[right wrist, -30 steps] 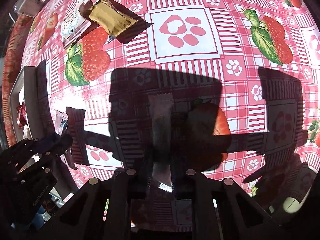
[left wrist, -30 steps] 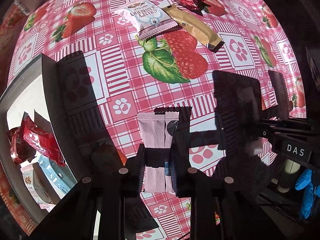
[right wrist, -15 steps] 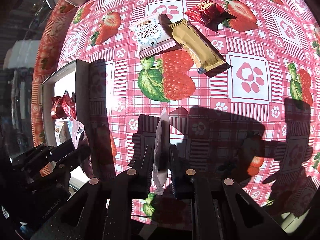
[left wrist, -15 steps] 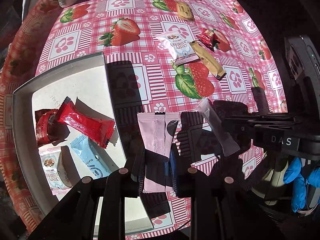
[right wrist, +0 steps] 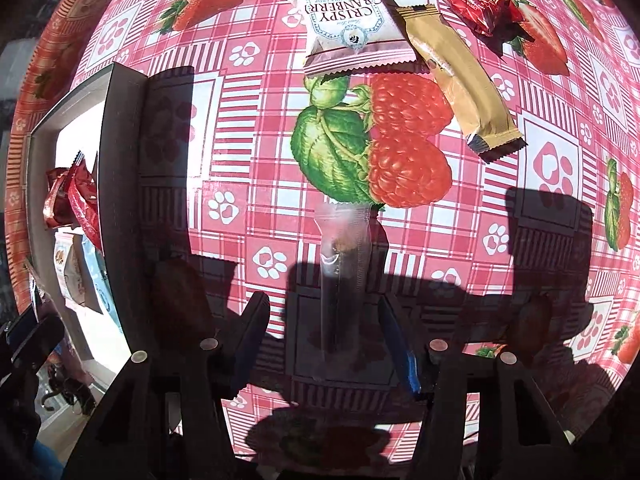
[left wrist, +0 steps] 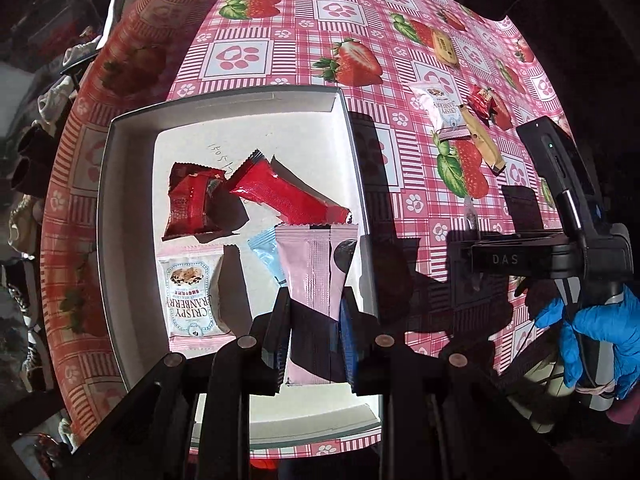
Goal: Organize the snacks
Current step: 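Carry the pink bar and clear wrapper over the white tray, then open both tools to drop the pink bar and clear wrapper into the tray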
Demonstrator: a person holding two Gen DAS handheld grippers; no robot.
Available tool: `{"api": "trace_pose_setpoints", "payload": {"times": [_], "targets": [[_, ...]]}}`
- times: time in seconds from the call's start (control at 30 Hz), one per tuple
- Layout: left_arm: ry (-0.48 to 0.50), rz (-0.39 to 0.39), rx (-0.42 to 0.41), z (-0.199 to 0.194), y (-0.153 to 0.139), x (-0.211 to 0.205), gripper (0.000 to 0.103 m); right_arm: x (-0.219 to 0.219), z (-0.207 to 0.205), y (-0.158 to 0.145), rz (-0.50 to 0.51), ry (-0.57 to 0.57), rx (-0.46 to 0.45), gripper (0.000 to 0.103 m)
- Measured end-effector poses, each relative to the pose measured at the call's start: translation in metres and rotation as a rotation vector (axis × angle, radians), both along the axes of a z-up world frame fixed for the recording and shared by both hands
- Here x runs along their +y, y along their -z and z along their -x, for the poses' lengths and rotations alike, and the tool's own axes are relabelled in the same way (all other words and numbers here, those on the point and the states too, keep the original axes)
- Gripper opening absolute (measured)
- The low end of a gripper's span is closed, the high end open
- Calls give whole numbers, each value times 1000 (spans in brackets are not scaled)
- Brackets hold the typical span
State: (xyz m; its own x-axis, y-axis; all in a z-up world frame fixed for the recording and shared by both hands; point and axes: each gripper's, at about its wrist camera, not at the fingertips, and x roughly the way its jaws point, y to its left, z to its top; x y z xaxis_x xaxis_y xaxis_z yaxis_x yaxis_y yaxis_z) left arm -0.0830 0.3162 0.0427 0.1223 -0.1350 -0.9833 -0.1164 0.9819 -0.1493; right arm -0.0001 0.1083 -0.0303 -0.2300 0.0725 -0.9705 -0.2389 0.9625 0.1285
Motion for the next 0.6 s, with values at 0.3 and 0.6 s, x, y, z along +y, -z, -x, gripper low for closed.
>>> {"api": "trace_pose_setpoints", "payload": {"times": [0.3, 0.6], "targets": [[-95, -43, 28, 12, 11, 39, 25, 38, 4, -31, -127, -34, -54, 16], [-125, -80, 74, 19, 28, 56, 26, 121, 6, -67, -315, -140, -53, 16]]}}
